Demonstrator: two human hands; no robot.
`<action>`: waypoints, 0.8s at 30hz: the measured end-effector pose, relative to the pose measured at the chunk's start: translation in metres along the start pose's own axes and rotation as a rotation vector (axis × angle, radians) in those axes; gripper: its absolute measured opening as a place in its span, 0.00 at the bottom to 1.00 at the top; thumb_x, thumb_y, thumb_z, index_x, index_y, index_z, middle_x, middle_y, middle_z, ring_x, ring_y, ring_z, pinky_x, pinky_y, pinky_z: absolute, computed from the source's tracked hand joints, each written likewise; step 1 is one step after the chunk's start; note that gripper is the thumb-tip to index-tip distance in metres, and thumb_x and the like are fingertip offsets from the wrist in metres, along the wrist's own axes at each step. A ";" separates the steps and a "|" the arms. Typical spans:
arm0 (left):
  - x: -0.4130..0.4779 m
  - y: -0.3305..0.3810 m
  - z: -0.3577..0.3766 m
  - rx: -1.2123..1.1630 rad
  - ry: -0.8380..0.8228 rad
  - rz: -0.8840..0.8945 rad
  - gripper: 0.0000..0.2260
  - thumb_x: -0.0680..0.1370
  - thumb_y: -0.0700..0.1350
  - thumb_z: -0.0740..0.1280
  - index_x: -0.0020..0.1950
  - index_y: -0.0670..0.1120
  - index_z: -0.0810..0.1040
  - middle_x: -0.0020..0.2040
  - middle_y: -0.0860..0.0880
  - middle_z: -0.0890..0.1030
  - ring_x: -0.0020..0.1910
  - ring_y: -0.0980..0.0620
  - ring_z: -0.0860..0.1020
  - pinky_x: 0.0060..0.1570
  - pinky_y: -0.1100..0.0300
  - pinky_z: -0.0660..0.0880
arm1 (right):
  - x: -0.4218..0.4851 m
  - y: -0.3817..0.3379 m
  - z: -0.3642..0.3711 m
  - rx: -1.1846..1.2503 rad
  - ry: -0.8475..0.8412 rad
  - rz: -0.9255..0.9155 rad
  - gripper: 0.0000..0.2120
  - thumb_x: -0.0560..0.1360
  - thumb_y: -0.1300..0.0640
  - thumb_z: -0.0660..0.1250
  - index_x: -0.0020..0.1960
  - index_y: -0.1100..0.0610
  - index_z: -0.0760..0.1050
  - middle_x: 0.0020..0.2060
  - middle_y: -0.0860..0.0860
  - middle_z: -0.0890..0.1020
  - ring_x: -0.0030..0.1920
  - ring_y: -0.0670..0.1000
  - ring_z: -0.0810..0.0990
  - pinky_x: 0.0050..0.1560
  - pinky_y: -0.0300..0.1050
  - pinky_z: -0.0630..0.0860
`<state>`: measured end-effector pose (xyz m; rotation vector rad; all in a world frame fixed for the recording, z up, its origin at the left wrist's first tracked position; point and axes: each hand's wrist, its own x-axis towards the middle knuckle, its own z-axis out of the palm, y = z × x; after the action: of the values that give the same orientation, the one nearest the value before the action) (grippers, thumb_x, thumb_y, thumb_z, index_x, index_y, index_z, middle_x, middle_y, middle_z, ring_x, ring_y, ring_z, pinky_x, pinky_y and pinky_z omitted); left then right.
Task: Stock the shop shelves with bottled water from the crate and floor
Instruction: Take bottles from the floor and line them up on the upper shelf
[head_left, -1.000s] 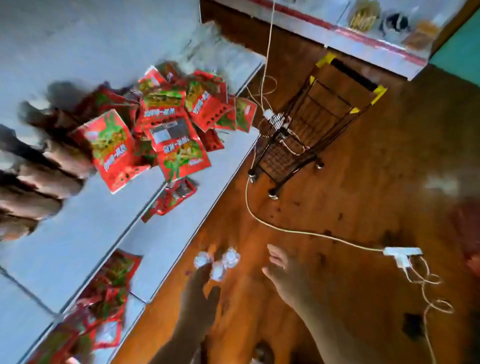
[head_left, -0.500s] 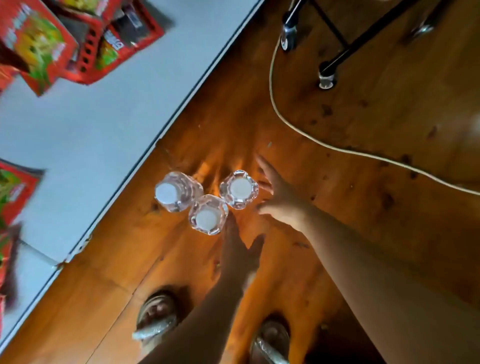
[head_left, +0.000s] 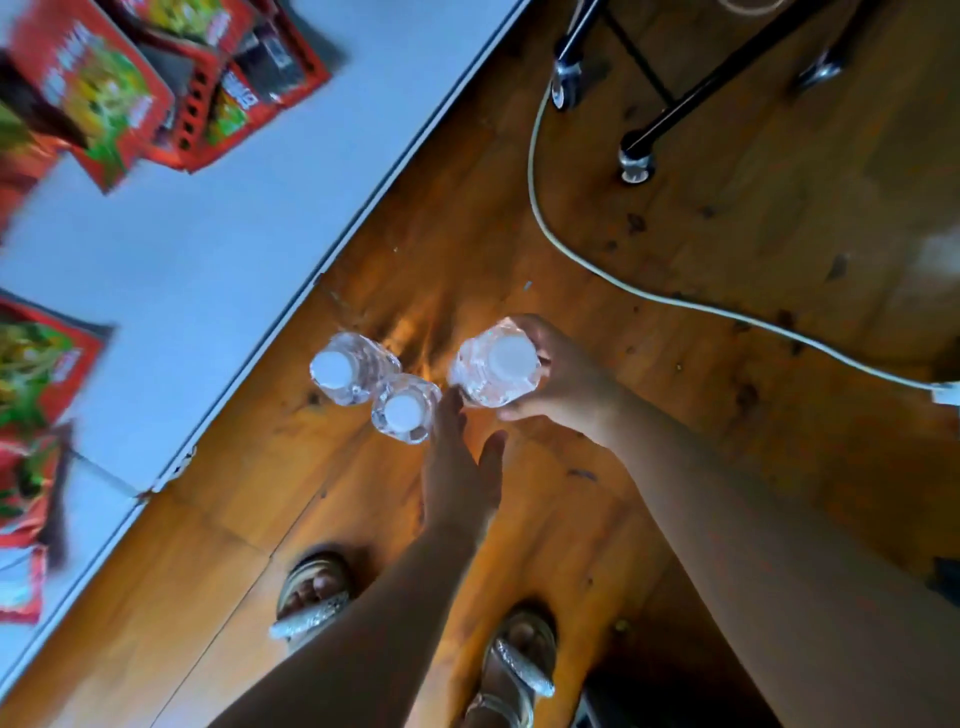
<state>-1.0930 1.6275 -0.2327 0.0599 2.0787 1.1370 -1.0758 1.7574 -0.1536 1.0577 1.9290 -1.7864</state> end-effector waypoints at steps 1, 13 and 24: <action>-0.019 0.012 -0.035 0.019 0.108 -0.050 0.30 0.72 0.43 0.69 0.72 0.47 0.62 0.68 0.46 0.71 0.65 0.48 0.72 0.64 0.44 0.70 | -0.016 -0.012 -0.004 -0.014 0.002 -0.001 0.38 0.58 0.69 0.78 0.59 0.45 0.67 0.51 0.39 0.74 0.58 0.46 0.73 0.58 0.40 0.74; -0.185 0.264 -0.163 0.045 -0.181 0.295 0.36 0.63 0.63 0.69 0.69 0.53 0.68 0.64 0.50 0.76 0.62 0.49 0.74 0.61 0.49 0.72 | -0.243 -0.248 -0.063 0.083 0.105 -0.040 0.36 0.57 0.52 0.81 0.61 0.44 0.69 0.61 0.46 0.76 0.62 0.50 0.75 0.57 0.47 0.76; -0.326 0.452 -0.315 -0.165 -0.219 0.500 0.35 0.57 0.62 0.71 0.62 0.54 0.72 0.59 0.52 0.78 0.51 0.52 0.77 0.49 0.65 0.74 | -0.407 -0.458 -0.061 0.179 0.068 -0.286 0.30 0.70 0.56 0.70 0.69 0.50 0.65 0.63 0.50 0.75 0.61 0.53 0.76 0.54 0.50 0.75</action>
<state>-1.1928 1.5566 0.3959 0.6253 1.8136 1.5160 -1.0982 1.7136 0.4600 0.9460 2.0804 -2.1368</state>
